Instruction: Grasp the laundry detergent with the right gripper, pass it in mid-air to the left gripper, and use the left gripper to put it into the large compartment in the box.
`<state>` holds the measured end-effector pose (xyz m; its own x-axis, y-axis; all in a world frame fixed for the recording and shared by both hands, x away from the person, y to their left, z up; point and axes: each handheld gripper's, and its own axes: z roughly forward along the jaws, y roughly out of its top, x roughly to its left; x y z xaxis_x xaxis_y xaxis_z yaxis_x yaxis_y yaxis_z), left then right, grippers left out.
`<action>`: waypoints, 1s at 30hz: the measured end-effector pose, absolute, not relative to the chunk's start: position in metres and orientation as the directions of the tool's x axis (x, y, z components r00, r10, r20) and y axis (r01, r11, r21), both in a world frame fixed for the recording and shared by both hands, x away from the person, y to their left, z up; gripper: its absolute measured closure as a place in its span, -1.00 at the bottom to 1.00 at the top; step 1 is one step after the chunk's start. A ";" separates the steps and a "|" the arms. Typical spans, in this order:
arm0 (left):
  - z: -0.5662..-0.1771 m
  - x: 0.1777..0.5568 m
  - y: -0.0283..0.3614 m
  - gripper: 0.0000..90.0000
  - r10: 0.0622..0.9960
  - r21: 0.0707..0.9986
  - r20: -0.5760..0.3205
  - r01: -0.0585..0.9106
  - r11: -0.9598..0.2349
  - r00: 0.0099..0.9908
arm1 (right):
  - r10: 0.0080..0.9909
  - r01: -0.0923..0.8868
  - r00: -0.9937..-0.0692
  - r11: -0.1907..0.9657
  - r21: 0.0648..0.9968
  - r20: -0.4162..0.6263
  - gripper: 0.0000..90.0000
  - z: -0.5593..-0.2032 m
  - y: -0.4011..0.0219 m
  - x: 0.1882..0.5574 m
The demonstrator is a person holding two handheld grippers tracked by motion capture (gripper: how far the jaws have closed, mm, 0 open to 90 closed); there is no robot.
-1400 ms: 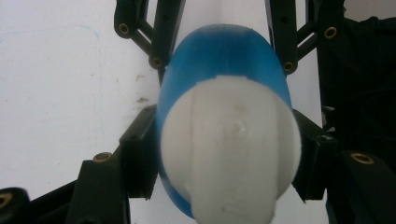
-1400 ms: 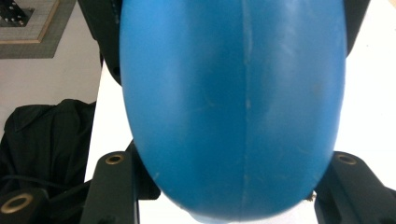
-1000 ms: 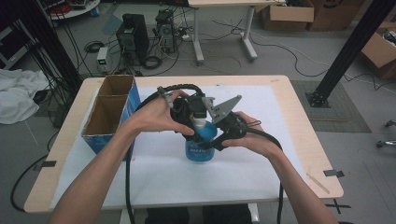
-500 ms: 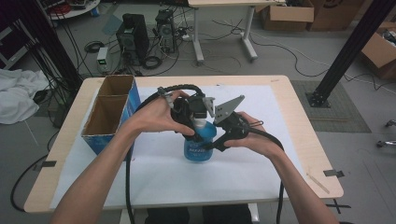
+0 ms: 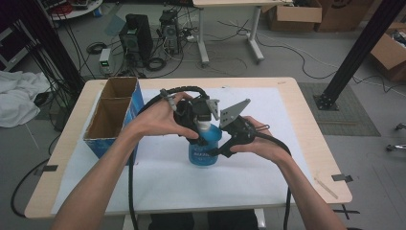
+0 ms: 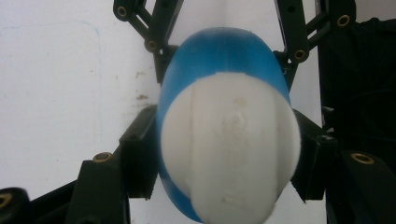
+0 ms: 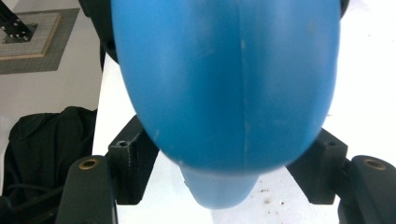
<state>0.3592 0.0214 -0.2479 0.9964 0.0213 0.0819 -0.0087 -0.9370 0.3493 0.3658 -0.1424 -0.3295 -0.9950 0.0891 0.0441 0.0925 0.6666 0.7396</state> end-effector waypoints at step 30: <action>-0.205 0.377 0.035 -0.15 0.321 0.294 0.082 0.285 -0.912 0.943 | 0.416 0.355 -0.909 0.713 0.605 0.043 -0.65 -0.330 -0.198 0.366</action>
<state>0.3767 0.0348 -0.2047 0.9433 0.3215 0.0824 0.2851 -0.9122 0.2942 0.3663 -0.1984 -0.3301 -0.9085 0.4156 0.0429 0.3546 0.7128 0.6051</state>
